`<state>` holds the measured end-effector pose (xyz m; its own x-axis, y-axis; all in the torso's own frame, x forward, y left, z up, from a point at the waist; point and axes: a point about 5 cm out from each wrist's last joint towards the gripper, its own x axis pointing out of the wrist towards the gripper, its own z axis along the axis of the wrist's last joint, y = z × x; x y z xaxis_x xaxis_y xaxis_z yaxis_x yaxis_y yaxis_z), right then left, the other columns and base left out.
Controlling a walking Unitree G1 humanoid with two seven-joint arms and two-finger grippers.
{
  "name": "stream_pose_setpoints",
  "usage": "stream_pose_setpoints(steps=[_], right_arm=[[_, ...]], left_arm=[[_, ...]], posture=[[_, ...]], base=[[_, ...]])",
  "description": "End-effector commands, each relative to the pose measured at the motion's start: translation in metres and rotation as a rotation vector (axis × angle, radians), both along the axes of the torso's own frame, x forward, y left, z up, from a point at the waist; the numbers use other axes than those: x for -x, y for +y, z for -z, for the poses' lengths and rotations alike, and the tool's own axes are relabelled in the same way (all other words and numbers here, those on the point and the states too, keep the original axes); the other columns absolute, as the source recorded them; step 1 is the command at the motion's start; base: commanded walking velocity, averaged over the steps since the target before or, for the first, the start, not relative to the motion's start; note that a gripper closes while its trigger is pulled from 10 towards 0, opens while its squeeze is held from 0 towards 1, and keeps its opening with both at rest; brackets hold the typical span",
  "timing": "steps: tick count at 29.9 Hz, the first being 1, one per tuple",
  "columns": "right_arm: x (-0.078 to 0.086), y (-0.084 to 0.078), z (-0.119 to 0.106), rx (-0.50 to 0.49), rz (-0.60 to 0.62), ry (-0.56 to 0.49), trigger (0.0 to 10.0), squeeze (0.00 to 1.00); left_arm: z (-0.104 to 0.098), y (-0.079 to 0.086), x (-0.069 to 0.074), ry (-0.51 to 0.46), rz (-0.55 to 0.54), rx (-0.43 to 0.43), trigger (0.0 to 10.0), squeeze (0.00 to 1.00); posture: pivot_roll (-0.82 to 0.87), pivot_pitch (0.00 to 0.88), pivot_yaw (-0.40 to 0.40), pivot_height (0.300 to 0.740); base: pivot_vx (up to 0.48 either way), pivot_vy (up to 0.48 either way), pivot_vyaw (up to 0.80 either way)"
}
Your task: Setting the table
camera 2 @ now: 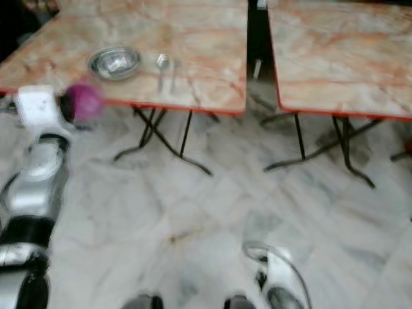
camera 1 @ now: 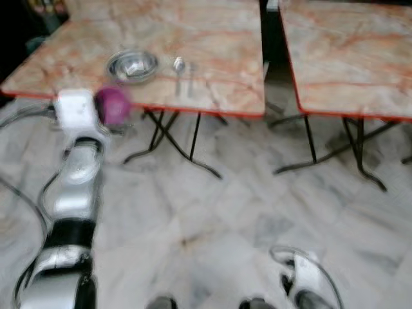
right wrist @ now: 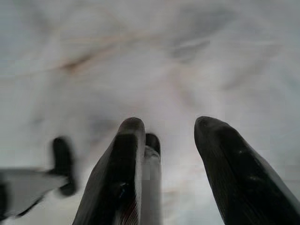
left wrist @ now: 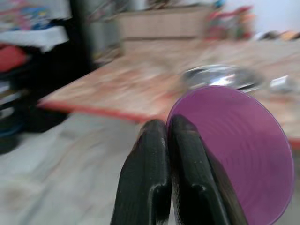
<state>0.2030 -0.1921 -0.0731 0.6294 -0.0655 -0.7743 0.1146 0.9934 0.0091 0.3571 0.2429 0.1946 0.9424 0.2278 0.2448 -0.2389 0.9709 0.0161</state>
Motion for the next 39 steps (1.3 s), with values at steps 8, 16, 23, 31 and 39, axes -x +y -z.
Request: stream_pose_setpoints(steps=[8,16,23,31,39], right_arm=[[0.006,-0.008,0.002,0.017,0.017,0.017,10.0,0.00],[0.005,-0.008,0.002,0.018,0.021,0.016,10.0,0.00],[0.005,-0.008,0.002,0.018,0.021,0.015,10.0,0.00],[0.005,-0.008,0.002,0.017,0.019,0.015,10.0,0.00],[0.005,-0.007,0.002,0.015,0.021,0.016,10.0,0.00]], left_arm=[[0.054,0.007,0.012,0.174,-0.015,0.021,10.0,0.00],[0.115,0.011,0.033,0.401,-0.024,0.007,10.0,0.00],[0.156,0.015,0.057,0.556,-0.043,0.017,10.0,0.00],[0.179,0.019,0.074,0.659,-0.091,0.018,10.0,0.00],[0.208,0.017,0.099,0.799,-0.092,0.071,10.0,0.00]], posture=[[0.03,0.180,0.016,0.740],[0.03,0.179,0.019,0.740],[0.03,0.179,0.018,0.740],[0.04,0.179,0.017,0.740],[0.04,0.183,0.020,0.740]], base=[[0.000,0.480,0.00],[0.000,0.461,0.00],[0.000,0.373,0.00],[0.000,0.234,0.00],[0.000,0.000,0.00]])
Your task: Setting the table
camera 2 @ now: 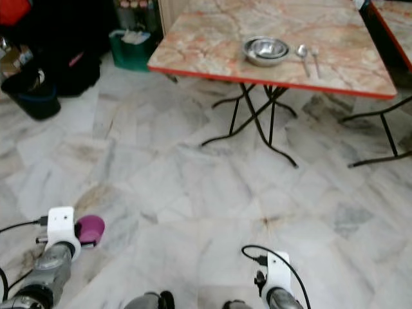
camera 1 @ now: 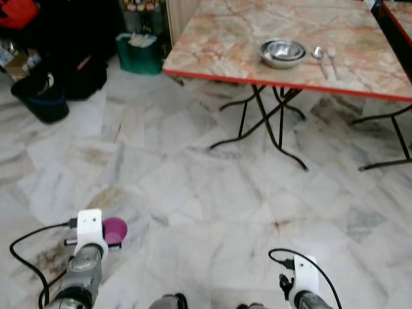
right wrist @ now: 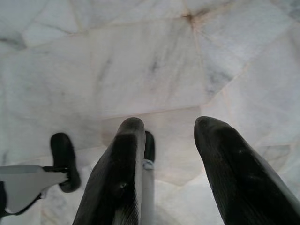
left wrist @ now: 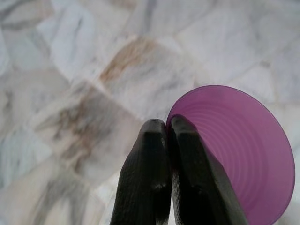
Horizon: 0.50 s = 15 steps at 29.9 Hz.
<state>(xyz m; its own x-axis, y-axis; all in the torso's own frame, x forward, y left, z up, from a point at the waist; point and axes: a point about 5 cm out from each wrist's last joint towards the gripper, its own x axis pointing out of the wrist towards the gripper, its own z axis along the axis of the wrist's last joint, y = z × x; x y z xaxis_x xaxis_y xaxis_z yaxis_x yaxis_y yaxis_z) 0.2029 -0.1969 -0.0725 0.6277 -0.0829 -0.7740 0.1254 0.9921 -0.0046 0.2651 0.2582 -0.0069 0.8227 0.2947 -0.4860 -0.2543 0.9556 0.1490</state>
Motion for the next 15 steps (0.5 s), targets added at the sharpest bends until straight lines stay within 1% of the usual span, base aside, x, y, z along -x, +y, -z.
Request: stream_pose_setpoints(steps=[1,3,6,7,15], right_arm=[[0.005,-0.002,0.002,0.001,0.010,0.015,10.0,0.00],[0.004,-0.002,0.002,-0.002,0.010,0.014,10.0,0.00],[0.004,-0.002,0.002,-0.003,0.006,0.013,10.0,0.00],[0.005,-0.002,0.002,-0.003,0.004,0.014,10.0,0.00],[0.006,-0.002,0.003,-0.003,0.011,0.018,10.0,0.00]], left_arm=[[0.009,0.002,0.010,0.048,-0.021,0.005,10.0,0.00],[0.015,0.001,0.017,0.063,-0.048,0.040,10.0,0.00],[0.020,-0.001,0.021,0.080,-0.041,0.040,10.0,0.00],[0.026,-0.002,0.028,0.117,-0.044,0.036,10.0,0.00],[0.041,-0.008,0.047,0.194,-0.047,0.055,10.0,0.00]], posture=[[0.04,0.183,0.020,0.740],[0.04,0.183,0.019,0.740],[0.04,0.183,0.019,0.740],[0.04,0.180,0.019,0.740],[0.03,0.163,0.022,0.740]], base=[[0.000,0.000,0.00],[0.000,0.000,0.00],[0.000,0.000,0.00],[0.480,0.000,0.00],[0.480,0.000,0.00]])
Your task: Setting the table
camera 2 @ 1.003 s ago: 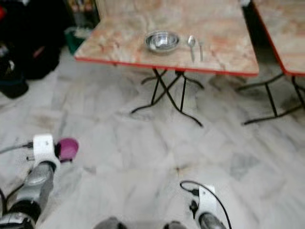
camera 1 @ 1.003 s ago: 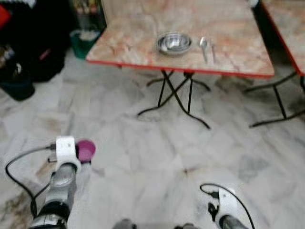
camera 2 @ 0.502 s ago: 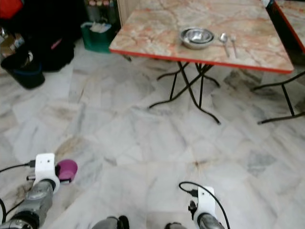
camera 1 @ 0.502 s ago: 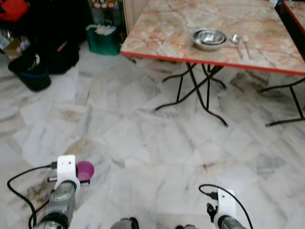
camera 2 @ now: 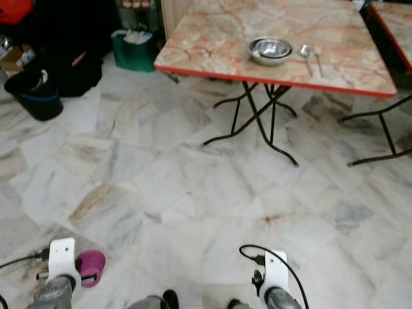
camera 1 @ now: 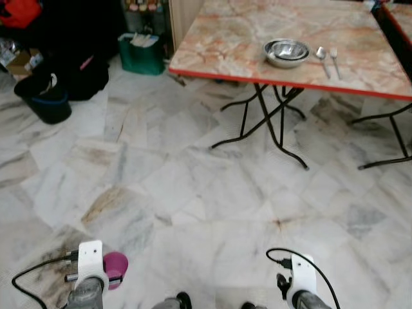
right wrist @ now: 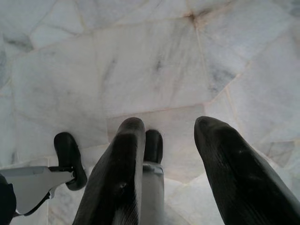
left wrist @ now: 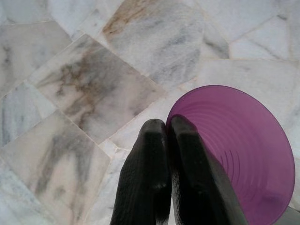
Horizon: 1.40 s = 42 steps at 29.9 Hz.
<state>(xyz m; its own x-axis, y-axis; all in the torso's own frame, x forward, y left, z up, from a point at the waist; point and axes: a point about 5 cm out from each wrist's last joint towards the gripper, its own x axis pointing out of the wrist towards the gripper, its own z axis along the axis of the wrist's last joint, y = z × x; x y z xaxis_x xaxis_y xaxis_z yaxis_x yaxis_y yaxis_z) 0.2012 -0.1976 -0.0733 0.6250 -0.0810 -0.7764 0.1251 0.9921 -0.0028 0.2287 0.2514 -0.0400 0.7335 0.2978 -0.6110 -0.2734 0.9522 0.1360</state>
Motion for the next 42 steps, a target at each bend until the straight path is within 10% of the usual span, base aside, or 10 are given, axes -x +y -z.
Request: stream_pose_setpoints(steps=[1,42], right_arm=[[0.005,-0.001,0.002,-0.001,0.013,0.015,10.0,0.00],[0.008,0.000,0.004,0.003,0.013,0.032,10.0,0.00]], left_arm=[[0.009,-0.002,0.012,0.060,-0.004,0.004,10.0,0.00],[0.027,-0.006,0.037,0.170,0.009,0.039,10.0,0.00]], posture=[[0.03,0.163,0.022,0.740],[0.03,0.132,0.029,0.740]], base=[[0.480,0.000,0.00],[0.480,0.000,-0.11]])
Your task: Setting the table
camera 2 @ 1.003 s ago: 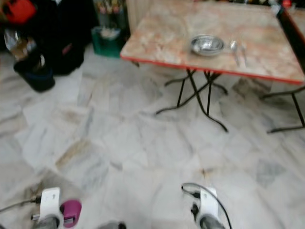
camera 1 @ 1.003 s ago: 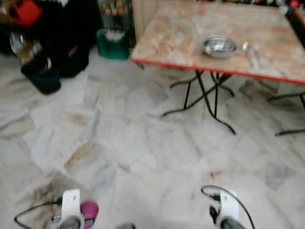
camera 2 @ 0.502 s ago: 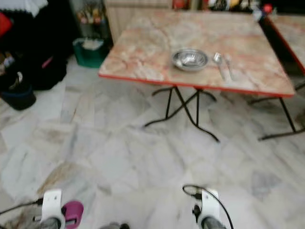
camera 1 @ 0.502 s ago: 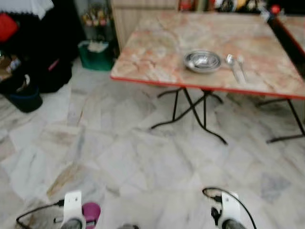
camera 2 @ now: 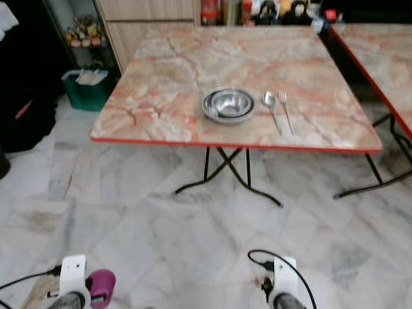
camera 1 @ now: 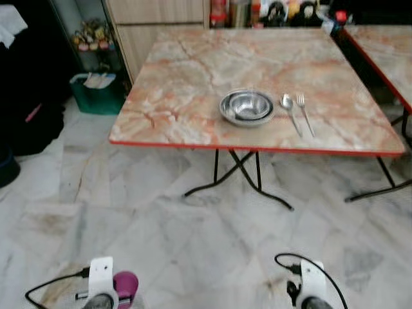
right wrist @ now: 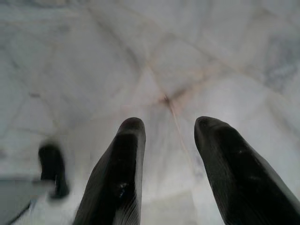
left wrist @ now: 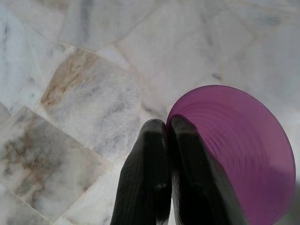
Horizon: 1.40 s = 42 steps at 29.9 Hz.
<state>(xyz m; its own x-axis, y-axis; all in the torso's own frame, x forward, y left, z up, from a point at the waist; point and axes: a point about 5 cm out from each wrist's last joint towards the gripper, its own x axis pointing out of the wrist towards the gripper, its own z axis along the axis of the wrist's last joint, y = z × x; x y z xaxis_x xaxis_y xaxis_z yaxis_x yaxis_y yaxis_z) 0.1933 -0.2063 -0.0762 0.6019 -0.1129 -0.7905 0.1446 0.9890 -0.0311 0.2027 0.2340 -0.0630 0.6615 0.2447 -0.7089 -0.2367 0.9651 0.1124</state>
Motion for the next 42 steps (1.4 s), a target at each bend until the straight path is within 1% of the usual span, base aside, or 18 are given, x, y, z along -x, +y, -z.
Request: stream_pose_setpoints(steps=[1,10,14,16,20,24,25,26,27,29,31,32,33,34,36,38,41,42], right_arm=[[0.000,0.009,0.002,-0.022,-0.007,0.005,10.0,0.00],[0.000,0.008,0.002,-0.022,-0.011,0.006,10.0,0.00],[0.000,0.008,0.002,-0.022,-0.015,0.008,10.0,0.00],[0.000,0.008,0.002,-0.021,-0.017,0.010,10.0,0.00],[0.000,0.008,0.002,-0.021,-0.018,0.011,10.0,0.00],[0.000,0.008,0.001,-0.021,-0.020,0.012,10.0,0.00],[-0.001,0.009,0.001,-0.022,-0.020,0.012,10.0,0.00],[-0.001,0.009,0.001,-0.022,-0.020,0.012,10.0,0.00],[-0.001,0.009,0.001,-0.022,-0.020,0.012,10.0,0.00],[-0.001,0.009,0.001,-0.022,-0.020,0.012,10.0,0.00],[-0.001,0.009,0.001,-0.022,-0.021,0.012,10.0,0.00],[-0.002,0.009,0.001,-0.022,-0.022,0.012,10.0,0.00],[-0.002,0.009,0.001,-0.022,-0.022,0.012,10.0,0.00],[-0.002,0.009,0.001,-0.022,-0.023,0.013,10.0,0.00],[-0.002,0.008,0.001,-0.021,-0.023,0.013,10.0,0.00],[-0.002,0.008,0.001,-0.020,-0.026,0.013,10.0,0.00],[-0.002,0.008,0.000,-0.019,-0.029,0.014,10.0,0.00],[-0.003,0.007,0.000,-0.019,-0.030,0.014,10.0,0.00]], left_arm=[[0.004,0.012,0.011,0.054,-0.012,-0.018,10.0,0.00],[0.000,0.031,0.016,0.062,-0.030,-0.024,10.0,0.00],[0.003,0.030,0.021,0.067,-0.027,-0.021,10.0,0.00],[0.007,0.023,0.025,0.065,-0.021,-0.014,10.0,0.00],[0.009,0.019,0.028,0.063,-0.024,-0.007,10.0,0.00],[0.013,0.017,0.038,0.046,-0.095,0.010,10.0,0.00],[0.010,0.024,0.037,0.032,-0.147,0.001,10.0,0.00],[0.010,0.024,0.037,0.032,-0.147,0.001,10.0,0.00],[0.007,0.033,0.035,0.014,-0.202,-0.018,10.0,0.00],[0.005,0.037,0.034,0.003,-0.228,-0.027,10.0,0.00],[-0.001,0.048,0.031,-0.031,-0.292,-0.057,10.0,0.00],[-0.013,0.061,0.022,-0.103,-0.358,-0.092,10.0,0.00],[-0.013,0.061,0.022,-0.103,-0.358,-0.092,10.0,0.00],[-0.027,0.070,0.008,-0.189,-0.392,-0.114,10.0,0.00],[-0.032,0.073,0.002,-0.224,-0.401,-0.123,10.0,0.00],[-0.058,0.082,-0.022,-0.354,-0.417,-0.180,10.0,0.00],[-0.086,0.090,-0.044,-0.481,-0.441,-0.230,10.0,0.00],[-0.107,0.093,-0.060,-0.581,-0.463,-0.248,10.0,0.00]], posture=[[0.03,0.132,0.029,0.740],[0.03,0.134,0.025,0.740],[0.03,0.134,0.025,0.740],[0.03,0.134,0.024,0.740],[0.03,0.136,0.024,0.740],[0.04,0.139,0.024,0.740],[0.04,0.141,0.024,0.740],[0.04,0.141,0.024,0.740],[0.04,0.142,0.024,0.740],[0.04,0.142,0.024,0.740],[0.04,0.144,0.023,0.740],[0.04,0.147,0.022,0.740],[0.04,0.147,0.022,0.740],[0.04,0.147,0.021,0.740],[0.04,0.147,0.021,0.740],[0.05,0.153,0.018,0.740],[0.05,0.153,0.018,0.740],[0.04,0.158,0.015,0.740]], base=[[0.480,0.000,0.00],[0.480,0.000,0.00],[0.480,0.000,0.00],[0.000,0.000,0.00],[0.000,0.000,0.00],[0.000,0.000,0.00],[0.000,0.000,0.00],[0.000,0.000,0.00],[0.000,0.000,0.00],[0.000,0.000,0.00],[0.000,0.000,0.00],[0.000,0.000,0.00],[0.000,0.000,0.00],[0.000,0.000,0.00],[0.000,0.000,0.00],[0.000,0.000,0.00],[0.000,0.000,0.00],[0.000,0.000,0.00]])
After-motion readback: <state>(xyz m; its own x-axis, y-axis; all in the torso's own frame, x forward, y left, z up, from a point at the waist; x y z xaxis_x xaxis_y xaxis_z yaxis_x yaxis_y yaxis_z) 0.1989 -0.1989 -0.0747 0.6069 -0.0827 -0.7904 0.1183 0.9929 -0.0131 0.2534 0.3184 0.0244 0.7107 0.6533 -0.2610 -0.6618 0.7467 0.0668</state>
